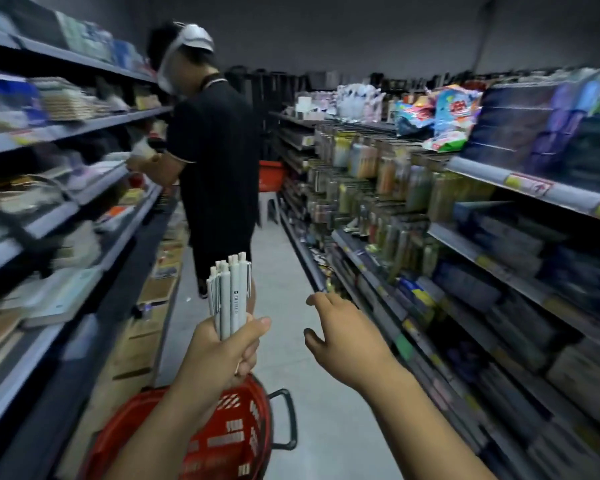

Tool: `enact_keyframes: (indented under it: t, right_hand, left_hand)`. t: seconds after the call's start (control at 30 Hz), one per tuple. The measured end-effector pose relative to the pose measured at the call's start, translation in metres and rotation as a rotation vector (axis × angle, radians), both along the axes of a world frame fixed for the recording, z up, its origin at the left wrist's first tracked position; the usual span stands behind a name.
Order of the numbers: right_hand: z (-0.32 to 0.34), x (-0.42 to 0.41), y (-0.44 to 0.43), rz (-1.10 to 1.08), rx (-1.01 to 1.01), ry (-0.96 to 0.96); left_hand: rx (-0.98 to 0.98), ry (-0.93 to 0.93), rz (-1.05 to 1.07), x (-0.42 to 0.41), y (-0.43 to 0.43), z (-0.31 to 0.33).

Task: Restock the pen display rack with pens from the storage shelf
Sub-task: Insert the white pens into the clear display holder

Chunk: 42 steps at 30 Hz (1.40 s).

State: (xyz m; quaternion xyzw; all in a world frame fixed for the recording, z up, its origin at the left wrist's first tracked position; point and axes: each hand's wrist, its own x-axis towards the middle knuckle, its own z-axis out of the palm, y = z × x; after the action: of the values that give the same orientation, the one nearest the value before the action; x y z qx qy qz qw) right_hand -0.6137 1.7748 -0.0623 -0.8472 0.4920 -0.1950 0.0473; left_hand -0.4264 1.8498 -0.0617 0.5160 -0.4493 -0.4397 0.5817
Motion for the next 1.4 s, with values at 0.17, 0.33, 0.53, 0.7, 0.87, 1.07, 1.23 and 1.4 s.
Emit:
enact_keyframes:
  t: [0.17, 0.33, 0.53, 0.7, 0.87, 1.07, 1.23, 1.4]
  right_hand:
    - [0.000, -0.068, -0.110, -0.008, 0.005, 0.032]
    - [-0.003, -0.104, -0.211, 0.019, 0.047, 0.001]
    - [-0.019, -0.105, -0.333, 0.044, 0.088, -0.014]
    - [-0.039, -0.072, -0.453, 0.060, 0.094, -0.008]
    - [-0.030, -0.025, -0.581, 0.071, 0.131, 0.025]
    - [-0.018, 0.025, -0.727, 0.084, 0.131, 0.002]
    - [-0.028, 0.068, -0.858, 0.117, 0.120, 0.025]
    - [-0.034, 0.116, -1.004, 0.173, 0.130, 0.024]
  left_hand:
    - [0.026, 0.037, 0.019, -0.073, -0.116, -0.006]
    - [0.057, 0.046, 0.049, -0.112, -0.212, -0.006]
    - [0.071, 0.022, 0.148, -0.120, -0.324, -0.014]
    - [0.035, -0.077, 0.153, -0.085, -0.441, -0.039]
    - [0.080, -0.008, 0.114, -0.046, -0.561, -0.040]
    - [0.117, -0.057, 0.139, 0.000, -0.699, -0.033]
    - [0.148, -0.030, 0.180, 0.036, -0.830, -0.047]
    - [0.162, -0.012, 0.225, 0.079, -0.968, -0.055]
